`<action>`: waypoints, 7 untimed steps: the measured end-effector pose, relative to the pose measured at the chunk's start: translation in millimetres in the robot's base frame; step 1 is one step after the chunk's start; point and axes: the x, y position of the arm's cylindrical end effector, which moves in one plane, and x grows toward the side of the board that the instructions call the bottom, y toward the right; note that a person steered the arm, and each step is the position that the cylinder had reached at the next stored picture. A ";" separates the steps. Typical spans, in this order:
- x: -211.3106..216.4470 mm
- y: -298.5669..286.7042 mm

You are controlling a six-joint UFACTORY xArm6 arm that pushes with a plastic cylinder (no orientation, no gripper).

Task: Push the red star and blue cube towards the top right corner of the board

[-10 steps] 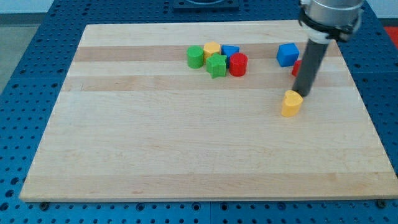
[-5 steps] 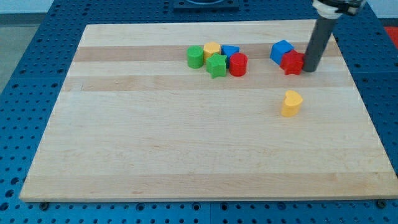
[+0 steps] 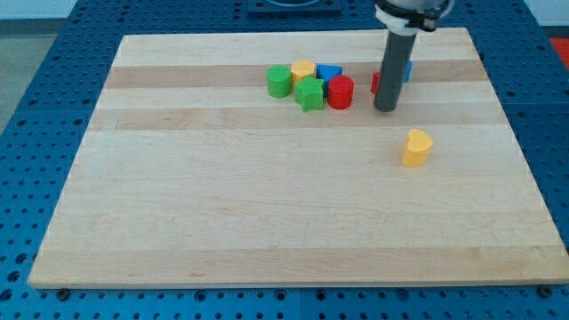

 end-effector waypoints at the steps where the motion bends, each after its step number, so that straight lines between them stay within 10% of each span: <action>1: -0.8 -2.7; 7: -92.8 30.6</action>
